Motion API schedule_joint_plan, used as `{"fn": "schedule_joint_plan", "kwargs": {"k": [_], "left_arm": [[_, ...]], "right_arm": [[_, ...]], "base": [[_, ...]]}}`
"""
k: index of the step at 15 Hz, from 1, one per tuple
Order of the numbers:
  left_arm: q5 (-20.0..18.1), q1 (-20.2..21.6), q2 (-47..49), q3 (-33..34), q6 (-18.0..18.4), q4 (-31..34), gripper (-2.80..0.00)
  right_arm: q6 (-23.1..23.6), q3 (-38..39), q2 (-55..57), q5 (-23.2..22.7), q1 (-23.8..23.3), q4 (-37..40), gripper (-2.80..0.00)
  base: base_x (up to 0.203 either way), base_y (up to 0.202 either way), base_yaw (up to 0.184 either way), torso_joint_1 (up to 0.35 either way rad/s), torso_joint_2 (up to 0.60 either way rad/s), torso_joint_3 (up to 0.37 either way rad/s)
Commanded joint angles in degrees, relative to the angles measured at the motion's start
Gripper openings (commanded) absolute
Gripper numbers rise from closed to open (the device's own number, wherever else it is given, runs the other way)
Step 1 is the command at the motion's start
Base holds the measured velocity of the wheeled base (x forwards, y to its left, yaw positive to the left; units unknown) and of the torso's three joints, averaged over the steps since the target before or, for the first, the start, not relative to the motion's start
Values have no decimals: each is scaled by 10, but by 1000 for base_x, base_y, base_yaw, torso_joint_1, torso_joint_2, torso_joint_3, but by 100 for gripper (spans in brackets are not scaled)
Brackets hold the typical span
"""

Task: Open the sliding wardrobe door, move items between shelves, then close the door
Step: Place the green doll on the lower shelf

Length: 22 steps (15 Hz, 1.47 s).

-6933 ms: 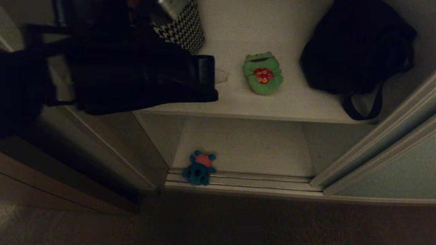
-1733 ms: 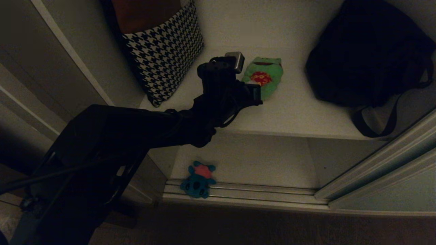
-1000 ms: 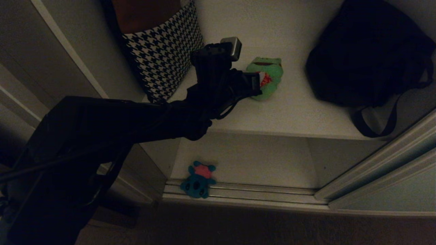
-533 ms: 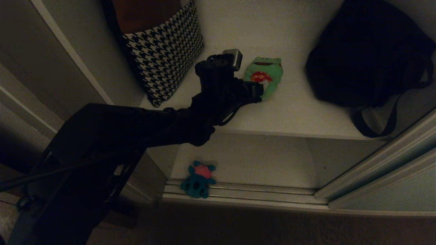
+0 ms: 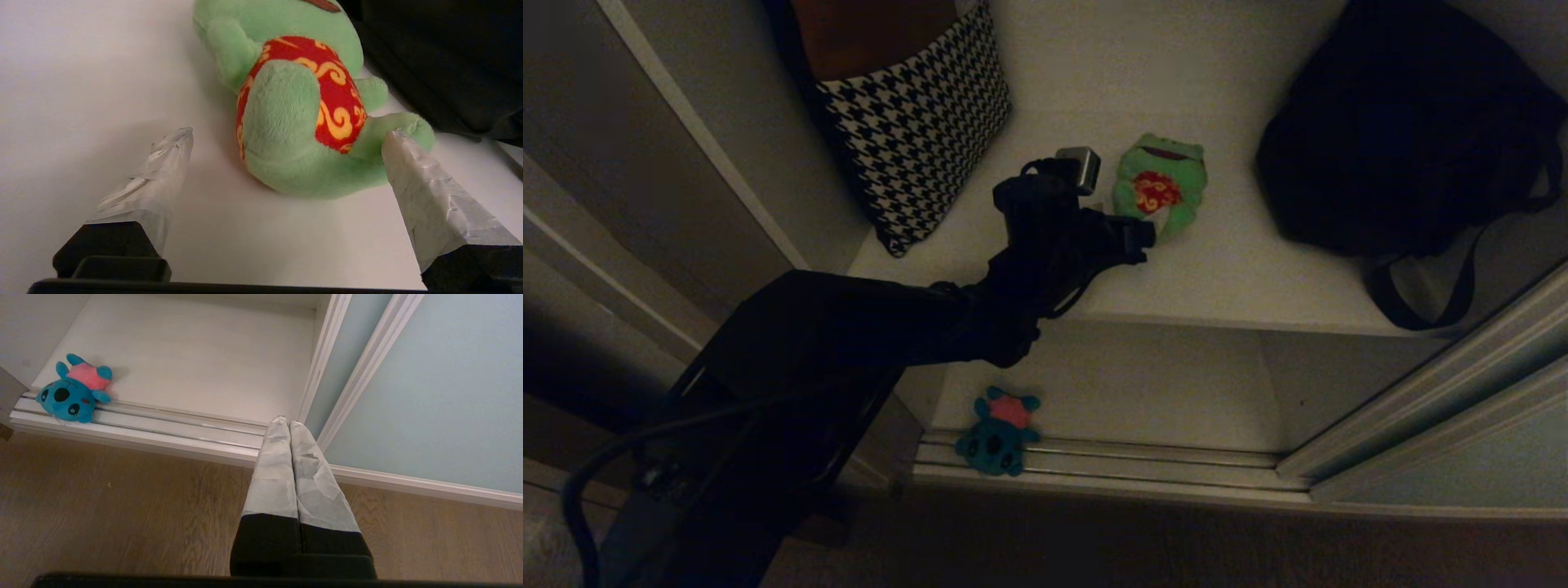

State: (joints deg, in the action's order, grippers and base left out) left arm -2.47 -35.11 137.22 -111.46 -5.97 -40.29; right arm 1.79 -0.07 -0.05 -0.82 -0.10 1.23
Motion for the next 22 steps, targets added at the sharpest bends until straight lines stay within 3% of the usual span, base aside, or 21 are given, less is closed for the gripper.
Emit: {"fn": "schedule_joint_plan", "kwargs": {"k": [1, 15, 17, 18, 22], "left_arm": [[-1, 3, 11, 0, -2, -5, 0], [-1, 13, 21, -1, -1, -25, 0], [-15, 17, 30, -1, -3, -27, 0], [-17, 18, 31, -1, -4, -29, -280], [-34, 20, 26, -1, -5, -29, -280]], "right_arm": [[0, 1, 0, 0, 0, 0, -280], [0, 1, 0, 0, 0, 0, -280], [0, 0, 0, 0, 0, 1, -280], [1, 1, 0, 0, 0, 0, -280], [0, 0, 0, 0, 0, 0, -280]], "base": [[0, 0, 0, 0, 0, 0], [0, 0, 0, 0, 0, 0], [0, 0, 0, 0, 0, 0], [0, 0, 0, 0, 0, 0], [0, 0, 0, 0, 0, 0]]}}
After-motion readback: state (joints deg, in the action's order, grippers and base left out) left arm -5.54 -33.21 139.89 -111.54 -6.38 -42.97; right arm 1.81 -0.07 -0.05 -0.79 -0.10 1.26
